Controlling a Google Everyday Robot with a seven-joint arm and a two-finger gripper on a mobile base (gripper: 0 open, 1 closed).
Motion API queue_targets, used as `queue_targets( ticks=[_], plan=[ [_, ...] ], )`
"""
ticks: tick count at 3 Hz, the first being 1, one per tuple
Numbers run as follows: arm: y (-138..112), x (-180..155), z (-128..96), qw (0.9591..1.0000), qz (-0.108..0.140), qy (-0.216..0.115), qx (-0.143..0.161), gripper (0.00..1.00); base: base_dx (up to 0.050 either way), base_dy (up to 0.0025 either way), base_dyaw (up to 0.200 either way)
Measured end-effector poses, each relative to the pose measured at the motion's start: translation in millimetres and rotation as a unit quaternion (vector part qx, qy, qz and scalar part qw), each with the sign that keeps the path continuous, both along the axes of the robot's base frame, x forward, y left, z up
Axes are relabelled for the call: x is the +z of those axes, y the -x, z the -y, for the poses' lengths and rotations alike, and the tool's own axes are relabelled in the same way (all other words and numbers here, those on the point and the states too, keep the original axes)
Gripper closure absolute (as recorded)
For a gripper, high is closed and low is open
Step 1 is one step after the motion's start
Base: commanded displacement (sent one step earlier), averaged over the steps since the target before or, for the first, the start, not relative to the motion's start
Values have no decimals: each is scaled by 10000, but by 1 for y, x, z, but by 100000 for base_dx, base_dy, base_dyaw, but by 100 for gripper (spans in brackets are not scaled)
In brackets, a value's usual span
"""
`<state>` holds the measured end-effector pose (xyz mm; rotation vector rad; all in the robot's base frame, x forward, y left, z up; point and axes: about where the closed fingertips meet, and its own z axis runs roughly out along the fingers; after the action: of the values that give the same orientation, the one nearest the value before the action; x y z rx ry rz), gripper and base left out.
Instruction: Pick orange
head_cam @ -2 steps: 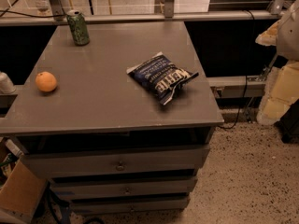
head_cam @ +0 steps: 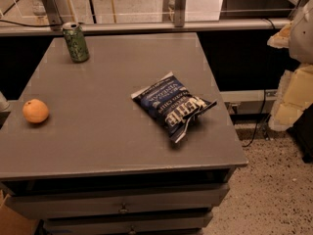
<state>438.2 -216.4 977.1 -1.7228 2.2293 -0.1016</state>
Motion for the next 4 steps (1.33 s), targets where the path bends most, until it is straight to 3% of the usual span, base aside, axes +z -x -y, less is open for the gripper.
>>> queue_targets(
  ticks=[1, 2, 3, 4],
  plan=[
    [-22, -16, -27, 9990, 19, -394, 210, 0, 0, 0, 0],
    [-59, -42, -74, 9926, 46, -1086, 542, 0, 0, 0, 0],
    [-82, -51, -113, 9842, 98, -1595, 759, 0, 0, 0, 0],
    [-94, -48, -156, 9725, 20, -2122, 958, 0, 0, 0, 0]
  ],
)
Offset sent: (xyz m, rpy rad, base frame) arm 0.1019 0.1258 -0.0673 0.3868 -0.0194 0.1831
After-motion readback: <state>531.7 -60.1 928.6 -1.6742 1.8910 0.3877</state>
